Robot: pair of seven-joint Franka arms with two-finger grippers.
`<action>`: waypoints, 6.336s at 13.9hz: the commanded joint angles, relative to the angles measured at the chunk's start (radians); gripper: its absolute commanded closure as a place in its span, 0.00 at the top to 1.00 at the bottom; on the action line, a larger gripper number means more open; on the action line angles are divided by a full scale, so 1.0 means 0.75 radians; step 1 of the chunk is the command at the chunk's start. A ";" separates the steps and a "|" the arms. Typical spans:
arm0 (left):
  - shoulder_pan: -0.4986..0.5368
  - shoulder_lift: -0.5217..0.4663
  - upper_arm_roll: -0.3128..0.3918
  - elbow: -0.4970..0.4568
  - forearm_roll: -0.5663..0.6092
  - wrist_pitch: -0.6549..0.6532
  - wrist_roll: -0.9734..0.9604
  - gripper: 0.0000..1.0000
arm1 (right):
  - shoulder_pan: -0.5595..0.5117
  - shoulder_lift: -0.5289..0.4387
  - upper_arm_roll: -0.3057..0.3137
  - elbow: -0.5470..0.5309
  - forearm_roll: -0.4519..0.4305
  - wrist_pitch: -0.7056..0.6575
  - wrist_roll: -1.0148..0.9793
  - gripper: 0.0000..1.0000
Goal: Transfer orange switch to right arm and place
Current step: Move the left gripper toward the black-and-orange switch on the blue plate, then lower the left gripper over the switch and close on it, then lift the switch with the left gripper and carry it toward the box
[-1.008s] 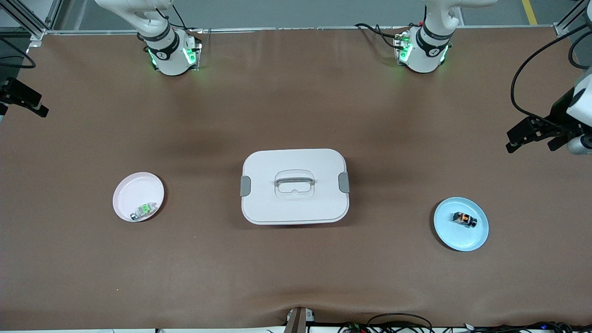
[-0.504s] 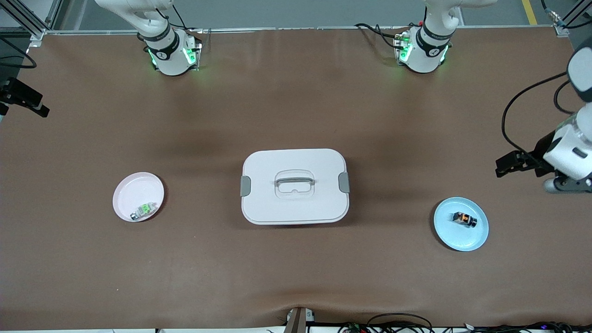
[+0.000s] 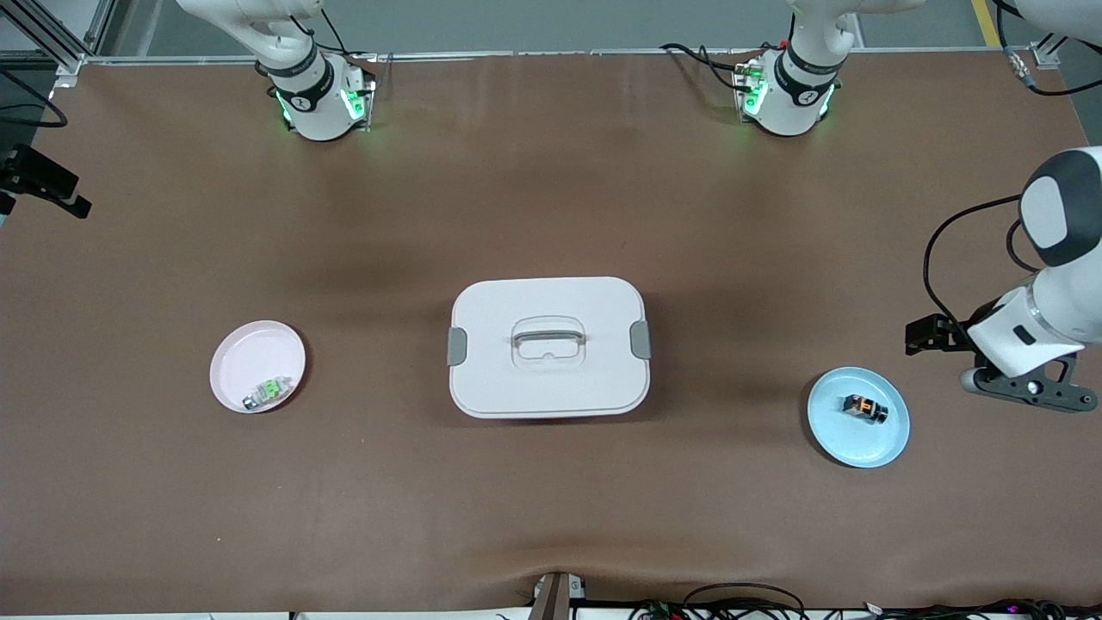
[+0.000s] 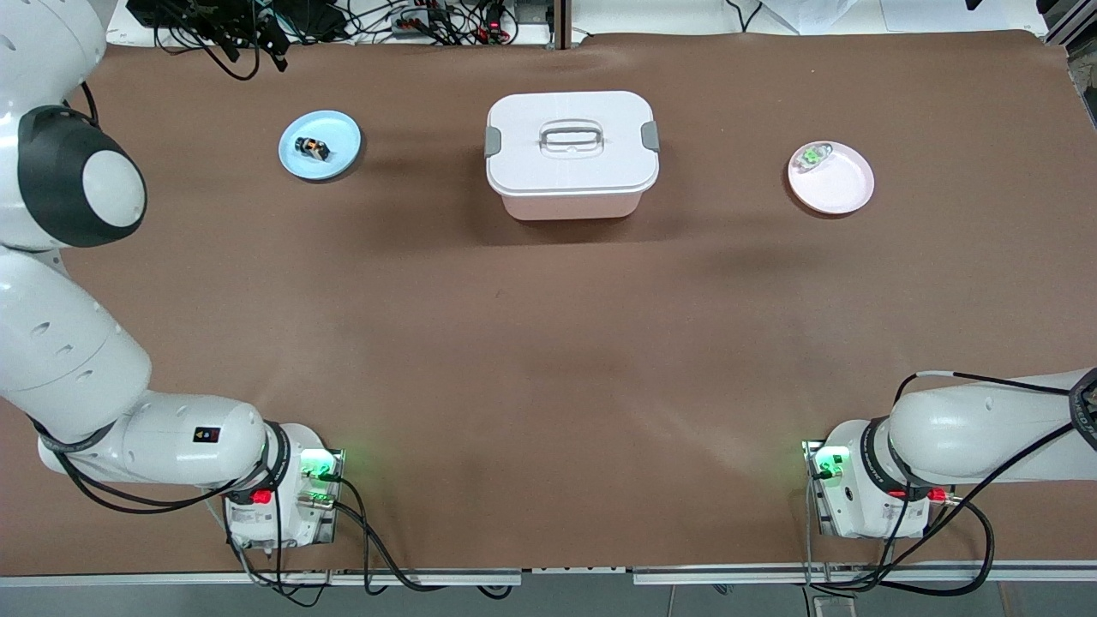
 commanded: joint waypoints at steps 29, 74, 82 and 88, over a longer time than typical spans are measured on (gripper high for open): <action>0.036 0.502 -0.009 0.098 0.023 0.320 0.335 1.00 | -0.085 -0.016 0.007 -0.051 -0.013 0.025 -0.027 1.00; 0.003 0.416 -0.089 0.161 0.011 0.283 0.004 0.31 | 0.021 -0.019 0.015 -0.051 0.028 -0.014 0.079 1.00; -0.018 0.373 -0.091 0.162 0.003 0.269 -0.998 0.26 | 0.021 -0.019 0.013 -0.051 0.028 -0.016 0.077 1.00; -0.089 0.310 -0.097 0.158 -0.055 0.212 -1.694 0.26 | 0.019 -0.016 0.013 -0.036 0.024 -0.010 0.075 1.00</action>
